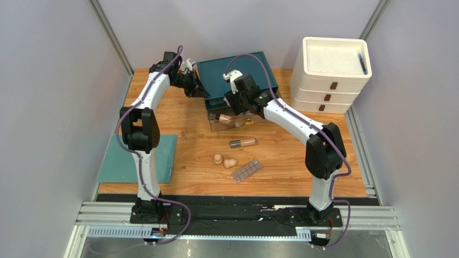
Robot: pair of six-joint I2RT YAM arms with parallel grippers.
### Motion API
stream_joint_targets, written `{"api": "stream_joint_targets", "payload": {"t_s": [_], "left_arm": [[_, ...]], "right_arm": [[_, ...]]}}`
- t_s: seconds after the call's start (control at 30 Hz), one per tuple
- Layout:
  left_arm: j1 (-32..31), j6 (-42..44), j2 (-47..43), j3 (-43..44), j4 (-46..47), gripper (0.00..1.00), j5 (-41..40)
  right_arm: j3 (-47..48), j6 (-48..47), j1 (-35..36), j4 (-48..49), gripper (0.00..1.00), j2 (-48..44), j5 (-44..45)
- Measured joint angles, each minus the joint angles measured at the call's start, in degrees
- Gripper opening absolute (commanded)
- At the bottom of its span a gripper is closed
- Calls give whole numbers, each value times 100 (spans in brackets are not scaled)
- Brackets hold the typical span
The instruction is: Organize the makeup
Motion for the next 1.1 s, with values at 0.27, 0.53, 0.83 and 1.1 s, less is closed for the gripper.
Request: {"api": "stream_joint_targets", "payload": {"t_s": [0.27,0.53,0.83,1.1], "left_arm": [[0,4,0,0,-44,1,20],[0,9,0,9,-55,1,20],[0,55,9,33,-76,2,17],[0,63,11,33,-79,2,17]], "right_arm": [[-341,-4,0,-96,59,-540,-181],[-1239,-208,-4,-168,59,-2039,-1169],[-3110,-479,0,-94,57,-2802,-2306],[-4089,-479,0,157,58,-2739,-2369]]}}
